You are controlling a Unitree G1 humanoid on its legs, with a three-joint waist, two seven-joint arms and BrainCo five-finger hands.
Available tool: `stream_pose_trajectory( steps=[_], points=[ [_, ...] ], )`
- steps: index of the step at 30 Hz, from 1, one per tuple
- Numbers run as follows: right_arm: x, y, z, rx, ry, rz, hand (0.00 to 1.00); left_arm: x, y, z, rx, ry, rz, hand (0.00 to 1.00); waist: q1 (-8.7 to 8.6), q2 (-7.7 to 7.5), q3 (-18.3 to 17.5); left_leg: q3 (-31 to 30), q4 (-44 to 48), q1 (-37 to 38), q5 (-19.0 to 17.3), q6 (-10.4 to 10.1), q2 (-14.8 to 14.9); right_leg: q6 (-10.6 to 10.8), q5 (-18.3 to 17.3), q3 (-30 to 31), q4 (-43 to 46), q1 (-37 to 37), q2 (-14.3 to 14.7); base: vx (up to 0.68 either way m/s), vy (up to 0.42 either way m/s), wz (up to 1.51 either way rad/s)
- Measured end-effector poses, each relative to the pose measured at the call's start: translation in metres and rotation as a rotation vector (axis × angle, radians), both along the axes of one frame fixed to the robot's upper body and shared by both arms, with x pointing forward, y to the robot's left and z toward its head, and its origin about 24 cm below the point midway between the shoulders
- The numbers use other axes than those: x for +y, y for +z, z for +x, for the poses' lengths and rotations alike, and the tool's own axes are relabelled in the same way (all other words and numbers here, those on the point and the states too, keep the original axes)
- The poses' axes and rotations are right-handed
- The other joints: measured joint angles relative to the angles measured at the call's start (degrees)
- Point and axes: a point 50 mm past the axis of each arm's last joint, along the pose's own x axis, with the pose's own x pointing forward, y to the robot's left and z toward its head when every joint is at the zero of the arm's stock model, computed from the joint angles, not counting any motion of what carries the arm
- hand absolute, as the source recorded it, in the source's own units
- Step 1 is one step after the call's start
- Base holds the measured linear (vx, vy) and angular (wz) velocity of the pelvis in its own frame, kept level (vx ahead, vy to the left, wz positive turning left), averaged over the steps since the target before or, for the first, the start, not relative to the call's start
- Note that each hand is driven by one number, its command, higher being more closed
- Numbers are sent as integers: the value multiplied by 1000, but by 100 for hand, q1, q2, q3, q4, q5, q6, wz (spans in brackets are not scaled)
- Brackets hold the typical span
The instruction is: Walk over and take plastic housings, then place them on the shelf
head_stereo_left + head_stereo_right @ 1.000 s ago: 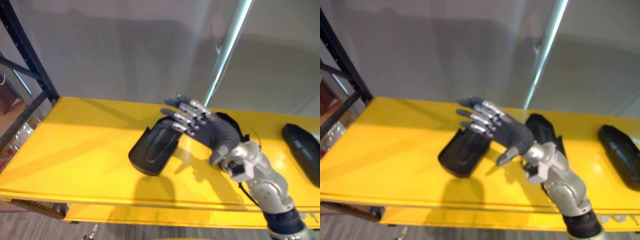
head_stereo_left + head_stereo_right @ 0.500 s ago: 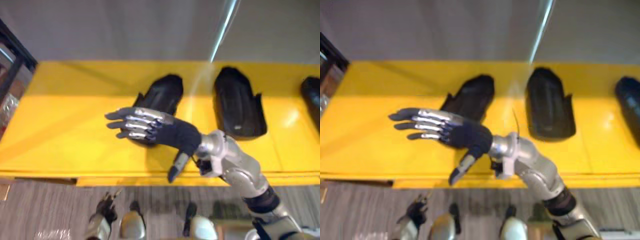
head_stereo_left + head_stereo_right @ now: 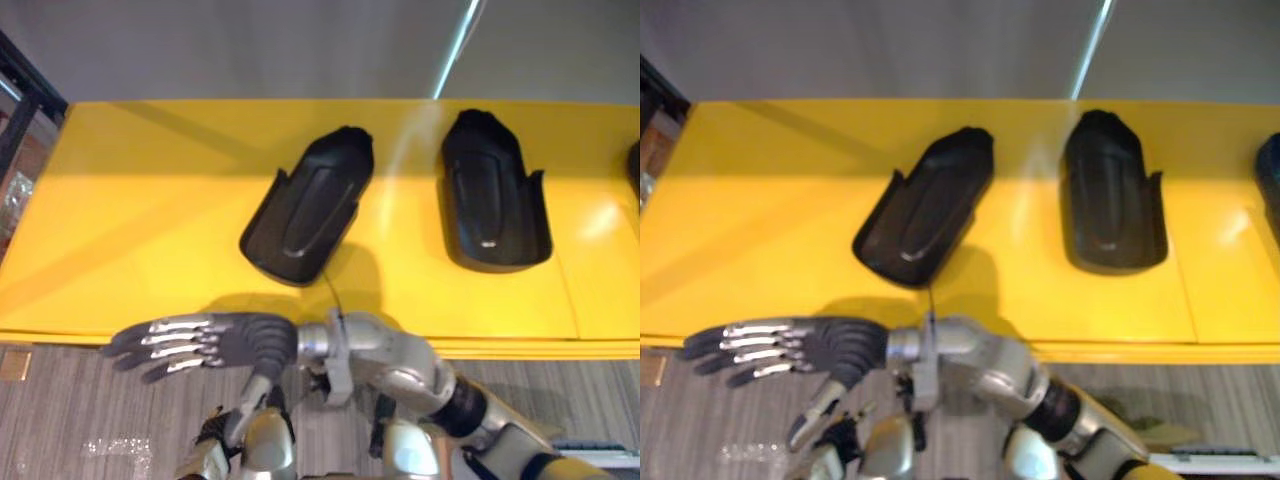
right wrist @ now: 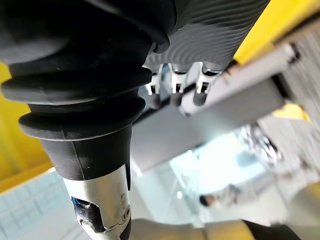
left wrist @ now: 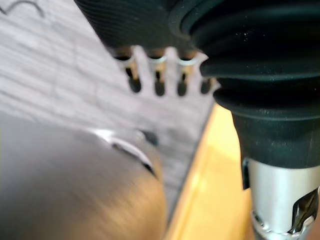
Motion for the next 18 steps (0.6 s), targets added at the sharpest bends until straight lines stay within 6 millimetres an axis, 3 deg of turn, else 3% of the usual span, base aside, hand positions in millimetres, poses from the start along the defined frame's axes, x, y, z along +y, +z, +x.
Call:
stream_pose_trajectory(
  steps=[4, 9, 13, 18],
  points=[
    [26, -15, -19, 16, 65, -65, 0, -2, -1, 0, 1, 0, -6, 0, 89, 38, 27, -51, -228, -12, 148, 2, -67, 0, -1, -61, 3, -70, -41, 7, -13, 8],
    [47, -25, -14, -14, -30, -131, 0, -6, -1, 1, 1, -32, -3, 0, 116, 125, 72, -160, -261, -66, 176, 34, -152, 33, -50, -214, 34, -54, -120, 18, 7, 15],
    [50, -40, -1, -72, -182, -212, 0, -10, 1, 4, -15, -40, -10, 0, 139, 228, 160, -195, -346, -90, 221, 68, -229, 44, -56, -242, 52, -86, -186, -1, 27, 8],
    [47, -40, 12, -132, -306, -220, 0, -10, 3, 8, -33, -41, -12, 0, 126, 245, 284, -270, -361, -107, 234, 54, -229, 55, -104, -313, 97, -84, -187, 2, -7, 7]
  ],
)
